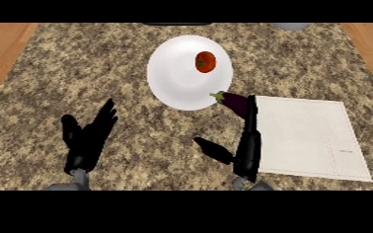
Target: Pick the tomato from the placemat and place it in the plate
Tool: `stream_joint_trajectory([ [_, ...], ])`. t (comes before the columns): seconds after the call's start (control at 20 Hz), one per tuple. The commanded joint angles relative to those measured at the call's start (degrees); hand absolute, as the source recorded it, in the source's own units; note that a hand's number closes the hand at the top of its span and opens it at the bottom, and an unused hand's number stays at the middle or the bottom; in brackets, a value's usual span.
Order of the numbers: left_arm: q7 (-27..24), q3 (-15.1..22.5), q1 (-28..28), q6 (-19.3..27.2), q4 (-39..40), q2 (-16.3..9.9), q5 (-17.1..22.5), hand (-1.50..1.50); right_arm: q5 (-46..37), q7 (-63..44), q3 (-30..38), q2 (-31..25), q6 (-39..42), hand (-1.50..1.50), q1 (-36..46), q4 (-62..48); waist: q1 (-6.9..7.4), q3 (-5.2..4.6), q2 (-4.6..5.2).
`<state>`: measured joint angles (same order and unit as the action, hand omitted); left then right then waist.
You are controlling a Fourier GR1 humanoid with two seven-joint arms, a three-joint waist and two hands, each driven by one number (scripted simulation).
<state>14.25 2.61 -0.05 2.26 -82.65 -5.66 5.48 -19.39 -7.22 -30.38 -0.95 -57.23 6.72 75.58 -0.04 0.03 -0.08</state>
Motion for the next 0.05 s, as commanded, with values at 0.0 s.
stream_joint_trajectory([
  [0.0, -2.03, -1.04, -2.64, 0.27, 4.84, 1.13, -1.31, 0.0, -3.63, -2.11, 1.13, 0.91, -0.28, -1.5, -1.93, 2.57, -0.03, -0.04, 0.06],
])
